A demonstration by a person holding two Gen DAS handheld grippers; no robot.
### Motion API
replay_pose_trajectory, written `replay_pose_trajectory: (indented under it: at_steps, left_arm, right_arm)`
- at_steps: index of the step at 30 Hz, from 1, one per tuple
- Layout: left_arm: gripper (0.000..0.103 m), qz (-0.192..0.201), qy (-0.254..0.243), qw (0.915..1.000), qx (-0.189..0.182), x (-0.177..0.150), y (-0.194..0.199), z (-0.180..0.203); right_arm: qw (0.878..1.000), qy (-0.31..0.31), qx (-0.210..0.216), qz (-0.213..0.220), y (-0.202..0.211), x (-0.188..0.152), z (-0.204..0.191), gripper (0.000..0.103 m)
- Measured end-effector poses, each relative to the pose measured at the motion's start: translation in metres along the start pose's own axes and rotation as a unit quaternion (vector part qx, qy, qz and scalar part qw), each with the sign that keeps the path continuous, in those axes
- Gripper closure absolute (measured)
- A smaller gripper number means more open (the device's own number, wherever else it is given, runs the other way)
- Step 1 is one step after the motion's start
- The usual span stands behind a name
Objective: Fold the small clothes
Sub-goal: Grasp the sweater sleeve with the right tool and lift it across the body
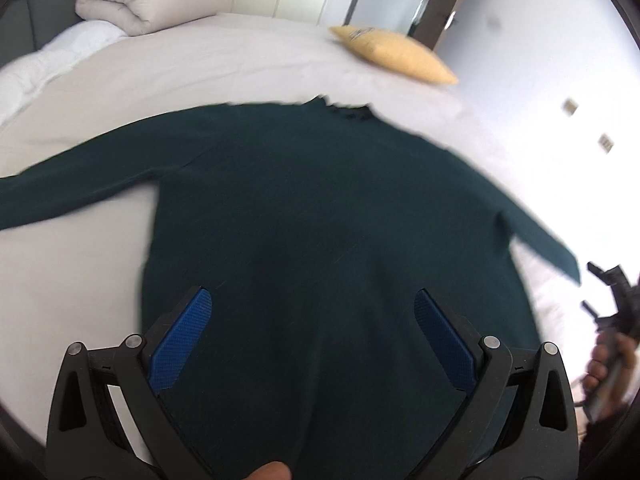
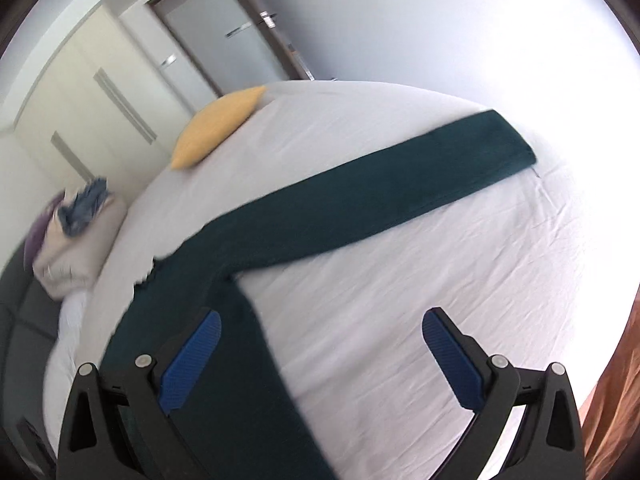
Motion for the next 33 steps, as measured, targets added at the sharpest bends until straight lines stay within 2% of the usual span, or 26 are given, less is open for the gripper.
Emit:
replay_pose_trajectory:
  at_steps: [3, 6, 9, 15, 19, 25, 26, 27, 29, 31, 33]
  left_arm:
    - [0.0, 0.016, -0.007, 0.9995, -0.026, 0.018, -0.007, 0.013]
    - [0.0, -0.018, -0.03, 0.9989, -0.032, 0.026, -0.024, 0.027]
    - [0.0, -0.041, -0.013, 0.9987, -0.027, 0.034, -0.036, 0.027]
    - [0.0, -0.041, -0.007, 0.9982, -0.043, 0.049, -0.051, 0.028]
    - [0.0, -0.042, 0.005, 0.9971, -0.063, 0.057, -0.063, 0.026]
    - [0.0, -0.036, 0.003, 0.997, -0.069, 0.068, -0.068, 0.029]
    - [0.0, -0.034, 0.001, 0.9968, -0.072, 0.072, -0.069, 0.03]
    - [0.0, -0.033, -0.002, 0.9966, -0.075, 0.077, -0.07, 0.031]
    - [0.0, -0.029, -0.002, 0.996, -0.084, 0.087, -0.072, 0.031]
    - [0.0, -0.026, 0.003, 0.9949, -0.098, 0.097, -0.071, 0.031]
    - [0.0, -0.023, 0.009, 0.9928, -0.117, 0.107, -0.071, 0.032]
  right_arm:
    - [0.997, -0.076, 0.029, -0.001, -0.005, 0.03, 0.049, 0.0]
    - [0.985, -0.154, 0.074, -0.001, -0.012, 0.048, 0.087, 0.0]
    - [0.979, -0.176, 0.101, 0.025, -0.007, 0.065, 0.097, 0.0]
    - [0.966, -0.213, 0.135, 0.054, -0.013, 0.095, 0.104, 0.002]
    - [0.958, -0.235, 0.144, 0.074, -0.015, 0.1, 0.121, 0.016]
    - [0.965, -0.217, 0.129, 0.068, -0.019, 0.1, 0.122, 0.066]
    - [0.969, -0.208, 0.117, 0.068, -0.018, 0.099, 0.118, 0.069]
    - [0.973, -0.196, 0.105, 0.068, -0.02, 0.098, 0.109, 0.076]
    - [0.982, -0.16, 0.077, 0.068, -0.021, 0.102, 0.085, 0.083]
    - [0.99, -0.108, 0.063, 0.063, -0.022, 0.106, 0.047, 0.088]
    - [0.997, -0.035, 0.051, 0.053, -0.025, 0.101, -0.01, 0.09]
Point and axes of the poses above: each gripper's, at about its wrist camera, not at the fingertips, and y roughly against the way its jaws point, z to its right, x to its top, the point moved 9 cm from there along -y, roughly the way its jaws point, and after that the axes turned 12 degrees about -z, right-handed, at the moved point
